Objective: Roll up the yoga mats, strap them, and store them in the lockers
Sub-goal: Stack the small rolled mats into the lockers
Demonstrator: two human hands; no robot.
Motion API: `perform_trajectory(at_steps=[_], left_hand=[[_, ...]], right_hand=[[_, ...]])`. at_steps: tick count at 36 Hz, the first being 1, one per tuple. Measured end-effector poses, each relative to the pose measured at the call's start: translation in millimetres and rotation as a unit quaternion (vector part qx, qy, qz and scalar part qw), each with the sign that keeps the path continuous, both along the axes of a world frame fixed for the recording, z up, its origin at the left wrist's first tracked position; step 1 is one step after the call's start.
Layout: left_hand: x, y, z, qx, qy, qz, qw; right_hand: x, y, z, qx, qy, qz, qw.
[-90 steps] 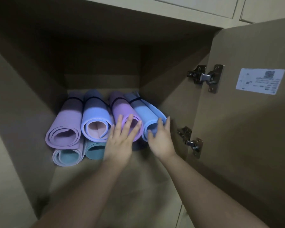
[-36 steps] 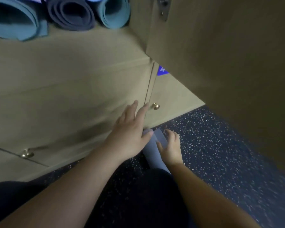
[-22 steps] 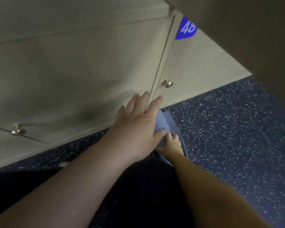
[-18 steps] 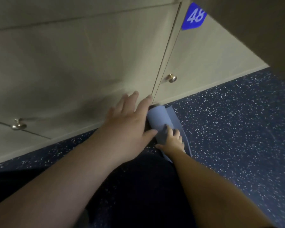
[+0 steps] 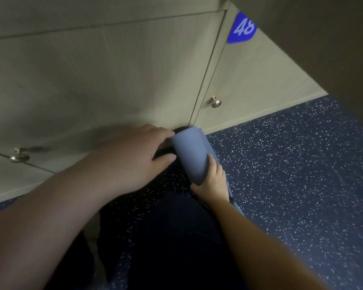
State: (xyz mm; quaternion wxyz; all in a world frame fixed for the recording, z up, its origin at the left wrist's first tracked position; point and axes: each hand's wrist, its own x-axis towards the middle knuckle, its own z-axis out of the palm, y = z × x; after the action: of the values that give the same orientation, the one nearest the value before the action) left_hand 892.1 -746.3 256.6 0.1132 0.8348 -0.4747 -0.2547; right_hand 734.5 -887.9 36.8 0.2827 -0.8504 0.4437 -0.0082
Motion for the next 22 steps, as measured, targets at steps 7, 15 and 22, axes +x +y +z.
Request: perform_trajectory(at_steps=[7, 15, 22], left_hand=[[4, -1, 0, -0.008, -0.006, -0.001, 1.000], [7, 4, -5, -0.025, -0.010, 0.005, 1.000], [10, 2, 1, -0.059, 0.011, 0.026, 0.998]], right_hand=[[-7, 7, 8, -0.018, -0.131, -0.031, 0.991], [-7, 19, 24, -0.073, -0.217, -0.008, 0.974], [5, 20, 65, -0.057, -0.279, 0.015, 0.958]])
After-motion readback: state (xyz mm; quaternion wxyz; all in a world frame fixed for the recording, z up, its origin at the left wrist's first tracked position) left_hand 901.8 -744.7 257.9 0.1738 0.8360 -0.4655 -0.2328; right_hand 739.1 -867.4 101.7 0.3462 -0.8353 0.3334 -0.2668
